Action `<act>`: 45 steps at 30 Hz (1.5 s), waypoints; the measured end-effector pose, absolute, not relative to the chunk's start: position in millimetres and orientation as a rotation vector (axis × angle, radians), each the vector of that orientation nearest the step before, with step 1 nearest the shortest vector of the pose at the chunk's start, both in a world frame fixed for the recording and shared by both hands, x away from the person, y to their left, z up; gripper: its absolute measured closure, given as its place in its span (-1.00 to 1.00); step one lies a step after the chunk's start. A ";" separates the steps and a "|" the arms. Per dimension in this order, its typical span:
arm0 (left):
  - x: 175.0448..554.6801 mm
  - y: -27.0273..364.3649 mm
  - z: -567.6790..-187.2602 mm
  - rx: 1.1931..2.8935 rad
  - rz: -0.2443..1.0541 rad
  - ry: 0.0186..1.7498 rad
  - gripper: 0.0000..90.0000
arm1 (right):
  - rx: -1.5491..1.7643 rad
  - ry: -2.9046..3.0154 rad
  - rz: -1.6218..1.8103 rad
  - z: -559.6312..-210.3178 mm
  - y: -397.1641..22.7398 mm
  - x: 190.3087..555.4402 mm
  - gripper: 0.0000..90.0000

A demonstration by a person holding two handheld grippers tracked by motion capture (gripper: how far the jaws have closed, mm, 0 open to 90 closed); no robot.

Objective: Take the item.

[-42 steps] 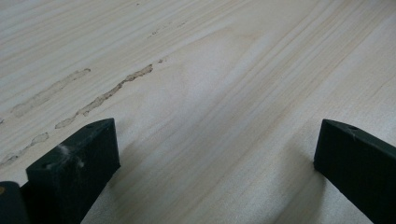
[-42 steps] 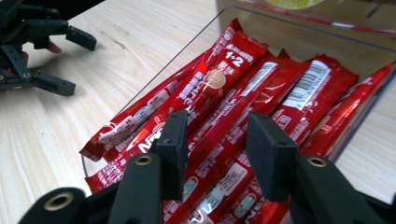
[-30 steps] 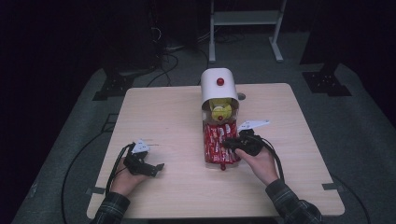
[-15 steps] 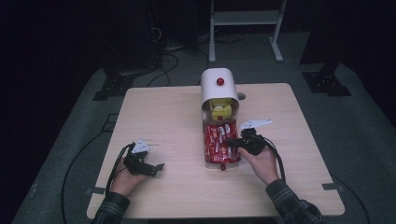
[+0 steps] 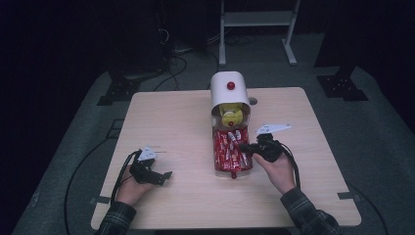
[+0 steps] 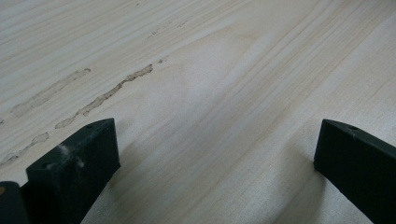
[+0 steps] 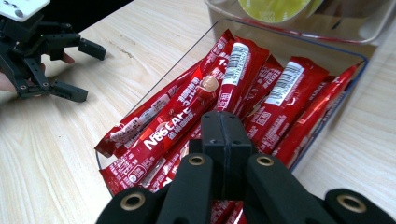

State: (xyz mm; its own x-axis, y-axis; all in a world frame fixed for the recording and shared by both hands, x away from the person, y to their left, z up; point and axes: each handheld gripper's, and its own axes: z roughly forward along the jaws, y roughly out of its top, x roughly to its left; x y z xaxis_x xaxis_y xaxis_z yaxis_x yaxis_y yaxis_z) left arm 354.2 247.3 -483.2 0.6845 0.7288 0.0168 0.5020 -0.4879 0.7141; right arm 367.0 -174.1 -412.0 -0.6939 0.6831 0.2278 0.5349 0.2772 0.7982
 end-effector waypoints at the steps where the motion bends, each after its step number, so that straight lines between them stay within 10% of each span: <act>1: 354.2 247.3 -483.2 2.193 0.417 0.939 -1.00 | 1.147 2.378 1.387 -411.4 -175.3 366.6 0.99; 45: 354.2 247.3 -483.2 2.192 0.416 0.940 -1.00 | 1.200 2.271 1.407 -396.3 -219.4 363.6 0.99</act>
